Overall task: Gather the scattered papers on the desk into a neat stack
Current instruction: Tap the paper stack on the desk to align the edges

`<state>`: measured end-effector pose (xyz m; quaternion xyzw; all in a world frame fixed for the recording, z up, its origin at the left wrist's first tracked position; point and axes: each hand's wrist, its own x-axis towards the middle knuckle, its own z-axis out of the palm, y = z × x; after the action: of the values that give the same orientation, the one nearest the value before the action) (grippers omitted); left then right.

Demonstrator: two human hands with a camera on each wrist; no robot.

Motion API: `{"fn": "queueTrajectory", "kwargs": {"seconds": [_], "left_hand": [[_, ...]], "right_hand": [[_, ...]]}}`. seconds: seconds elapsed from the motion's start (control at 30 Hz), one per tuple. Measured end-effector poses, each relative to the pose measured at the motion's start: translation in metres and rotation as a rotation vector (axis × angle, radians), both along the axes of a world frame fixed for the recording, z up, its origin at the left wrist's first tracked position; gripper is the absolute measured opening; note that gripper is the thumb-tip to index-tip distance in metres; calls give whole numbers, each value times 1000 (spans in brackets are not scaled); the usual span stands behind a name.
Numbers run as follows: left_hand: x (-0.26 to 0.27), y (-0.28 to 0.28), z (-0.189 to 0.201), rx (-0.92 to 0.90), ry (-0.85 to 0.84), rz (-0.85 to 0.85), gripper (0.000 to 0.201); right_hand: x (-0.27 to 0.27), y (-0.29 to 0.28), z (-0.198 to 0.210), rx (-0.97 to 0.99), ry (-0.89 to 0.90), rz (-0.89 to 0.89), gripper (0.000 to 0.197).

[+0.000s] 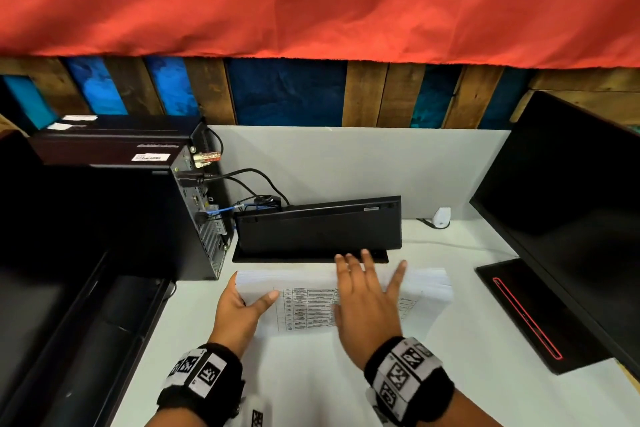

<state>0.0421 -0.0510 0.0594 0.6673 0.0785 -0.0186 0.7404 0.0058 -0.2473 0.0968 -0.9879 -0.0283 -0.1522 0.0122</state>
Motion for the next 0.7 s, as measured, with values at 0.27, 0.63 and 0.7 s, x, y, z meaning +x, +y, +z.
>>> {"fn": "queueTrajectory", "kwargs": {"seconds": [0.27, 0.63, 0.7], "left_hand": [[1, 7, -7, 30, -3, -13, 31], [-2, 2, -5, -50, -16, 7, 26], [-4, -2, -6, -38, -29, 50, 31]], "right_hand": [[17, 35, 8, -4, 109, 287, 75], [-8, -47, 19, -10, 97, 69, 47], [-5, -48, 26, 75, 92, 39, 48]]}}
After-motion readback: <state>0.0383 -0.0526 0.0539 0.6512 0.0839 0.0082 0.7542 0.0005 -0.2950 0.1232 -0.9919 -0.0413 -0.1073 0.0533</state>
